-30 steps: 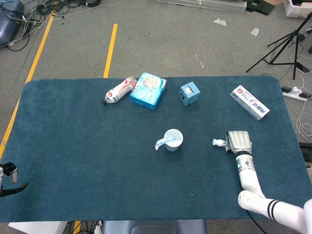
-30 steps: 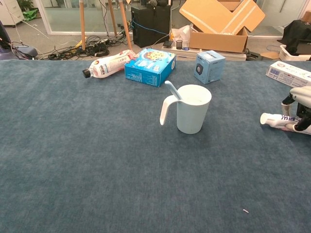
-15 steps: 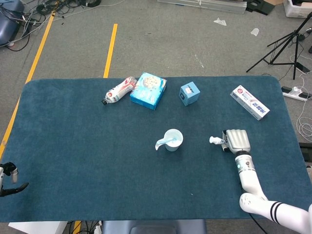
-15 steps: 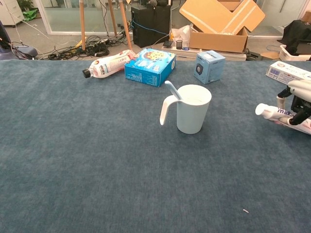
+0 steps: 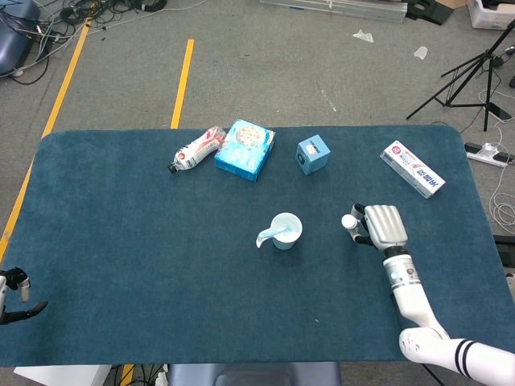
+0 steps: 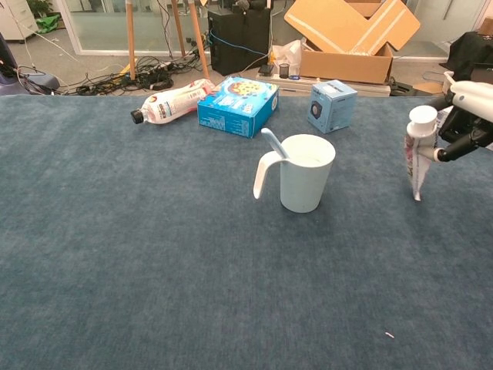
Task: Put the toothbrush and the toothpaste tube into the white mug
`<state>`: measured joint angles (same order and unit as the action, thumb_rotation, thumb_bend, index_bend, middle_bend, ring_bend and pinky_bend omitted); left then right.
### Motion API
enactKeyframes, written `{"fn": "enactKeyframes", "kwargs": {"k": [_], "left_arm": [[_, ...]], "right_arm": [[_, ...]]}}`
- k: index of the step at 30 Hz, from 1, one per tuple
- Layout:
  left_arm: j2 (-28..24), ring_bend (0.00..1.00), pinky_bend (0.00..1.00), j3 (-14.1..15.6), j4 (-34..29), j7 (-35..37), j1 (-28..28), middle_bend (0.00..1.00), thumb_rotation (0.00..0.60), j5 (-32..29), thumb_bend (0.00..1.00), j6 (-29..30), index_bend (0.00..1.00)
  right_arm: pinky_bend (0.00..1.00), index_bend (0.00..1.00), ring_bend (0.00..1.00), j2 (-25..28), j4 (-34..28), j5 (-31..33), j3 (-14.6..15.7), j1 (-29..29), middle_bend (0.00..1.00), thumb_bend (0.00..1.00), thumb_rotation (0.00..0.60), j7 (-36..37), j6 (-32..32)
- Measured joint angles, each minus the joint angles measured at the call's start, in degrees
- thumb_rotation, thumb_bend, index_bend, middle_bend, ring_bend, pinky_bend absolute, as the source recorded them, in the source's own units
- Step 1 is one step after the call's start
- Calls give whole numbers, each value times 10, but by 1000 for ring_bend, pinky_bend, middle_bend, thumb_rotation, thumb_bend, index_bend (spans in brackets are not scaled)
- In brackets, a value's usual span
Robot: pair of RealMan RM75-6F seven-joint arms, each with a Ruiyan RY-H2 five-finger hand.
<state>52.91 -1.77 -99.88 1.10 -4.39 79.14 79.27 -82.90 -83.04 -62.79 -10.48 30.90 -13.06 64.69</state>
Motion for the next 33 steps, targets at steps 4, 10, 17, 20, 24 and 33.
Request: {"fn": "enactKeyframes", "kwargs": {"k": [4,10,17,20,24,33], "left_arm": [[0,510,593,0,0,-1,0,530,600,0,64,0,751],[0,510,593,0,-1,-1,0,530,600,-1,64,0,751],[-1,510,593,-1,-1,1,1,530,600,-1,64,1,751],[-2,510,593,0,-1,3,1,530,600,0,64,2,751],[-3,510,593,0,-2,5,2,530,600,2,64,4,751],[-2,510,593,1,-3,3,2,530,600,2,64,3,751]], "right_arm": [[1000,674,1000,1,-10,-33,-6,-6,1000,341,600,34,19],[1000,674,1000,-3,-24,-65,-18,-9,1000,341,600,75,39],[1000,675,1000,-3,-66,-91,-38,-1,1000,341,600,91,53],[1000,679,1000,0,-93,-100,-47,3,1000,341,600,92,61],[1000,680,1000,6,-131,-113,-55,6,1000,342,600,88,72],[1000,682,1000,-1,-174,-127,-66,19,1000,341,600,79,78]]}}
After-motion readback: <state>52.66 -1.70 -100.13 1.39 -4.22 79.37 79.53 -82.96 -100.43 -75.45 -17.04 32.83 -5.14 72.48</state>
